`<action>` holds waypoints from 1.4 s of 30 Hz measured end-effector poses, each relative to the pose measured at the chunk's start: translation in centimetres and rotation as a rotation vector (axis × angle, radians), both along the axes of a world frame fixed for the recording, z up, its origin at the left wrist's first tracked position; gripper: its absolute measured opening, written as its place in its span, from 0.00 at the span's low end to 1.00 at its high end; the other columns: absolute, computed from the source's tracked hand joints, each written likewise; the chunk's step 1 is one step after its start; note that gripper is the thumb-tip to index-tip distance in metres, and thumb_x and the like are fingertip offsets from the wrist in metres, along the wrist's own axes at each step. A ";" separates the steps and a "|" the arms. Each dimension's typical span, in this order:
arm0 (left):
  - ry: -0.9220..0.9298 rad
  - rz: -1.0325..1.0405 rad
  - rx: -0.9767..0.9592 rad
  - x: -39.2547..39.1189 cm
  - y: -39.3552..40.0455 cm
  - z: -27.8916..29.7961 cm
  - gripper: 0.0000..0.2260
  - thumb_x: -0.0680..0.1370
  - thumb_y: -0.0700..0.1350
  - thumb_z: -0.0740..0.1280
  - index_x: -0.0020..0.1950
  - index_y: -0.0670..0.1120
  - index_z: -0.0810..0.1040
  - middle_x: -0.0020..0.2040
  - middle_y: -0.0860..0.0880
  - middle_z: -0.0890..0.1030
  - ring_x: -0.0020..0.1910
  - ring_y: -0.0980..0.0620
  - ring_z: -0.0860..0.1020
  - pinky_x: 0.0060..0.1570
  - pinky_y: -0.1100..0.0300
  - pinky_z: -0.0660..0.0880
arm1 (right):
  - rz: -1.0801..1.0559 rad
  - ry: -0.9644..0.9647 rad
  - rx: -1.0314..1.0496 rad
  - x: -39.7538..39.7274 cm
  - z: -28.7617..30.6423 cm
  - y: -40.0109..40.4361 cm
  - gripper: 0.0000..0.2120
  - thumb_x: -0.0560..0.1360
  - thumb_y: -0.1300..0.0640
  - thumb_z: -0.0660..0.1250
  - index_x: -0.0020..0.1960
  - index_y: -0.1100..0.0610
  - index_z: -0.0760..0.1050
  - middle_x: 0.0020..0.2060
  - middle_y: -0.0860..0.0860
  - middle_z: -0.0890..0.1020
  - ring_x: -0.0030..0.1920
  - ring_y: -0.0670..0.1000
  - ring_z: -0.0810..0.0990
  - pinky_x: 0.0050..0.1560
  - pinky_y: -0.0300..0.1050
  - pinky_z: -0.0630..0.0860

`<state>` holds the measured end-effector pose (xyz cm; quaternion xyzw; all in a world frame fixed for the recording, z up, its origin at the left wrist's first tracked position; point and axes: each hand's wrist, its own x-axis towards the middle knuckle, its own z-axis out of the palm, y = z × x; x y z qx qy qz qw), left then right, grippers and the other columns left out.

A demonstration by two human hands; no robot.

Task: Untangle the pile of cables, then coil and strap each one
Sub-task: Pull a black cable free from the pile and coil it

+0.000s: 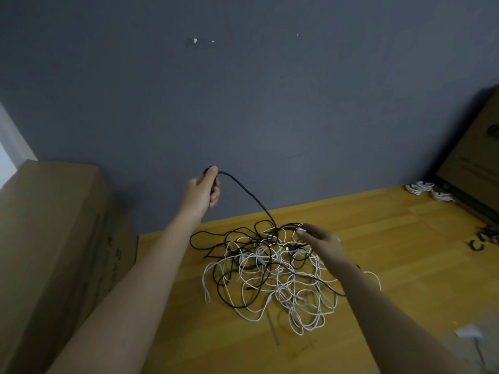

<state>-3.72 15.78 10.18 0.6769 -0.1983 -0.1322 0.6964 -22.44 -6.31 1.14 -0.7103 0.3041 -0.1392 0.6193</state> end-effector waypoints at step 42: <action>-0.138 -0.313 -0.121 -3.1 -6.9 5.4 0.13 0.85 0.49 0.48 0.49 0.45 0.67 0.35 0.49 0.71 0.32 0.54 0.71 0.41 0.61 0.70 | 0.314 -0.167 -0.390 7.0 7.6 6.1 0.14 0.83 0.55 0.53 0.66 0.58 0.70 0.31 0.50 0.72 0.27 0.39 0.69 0.30 0.32 0.67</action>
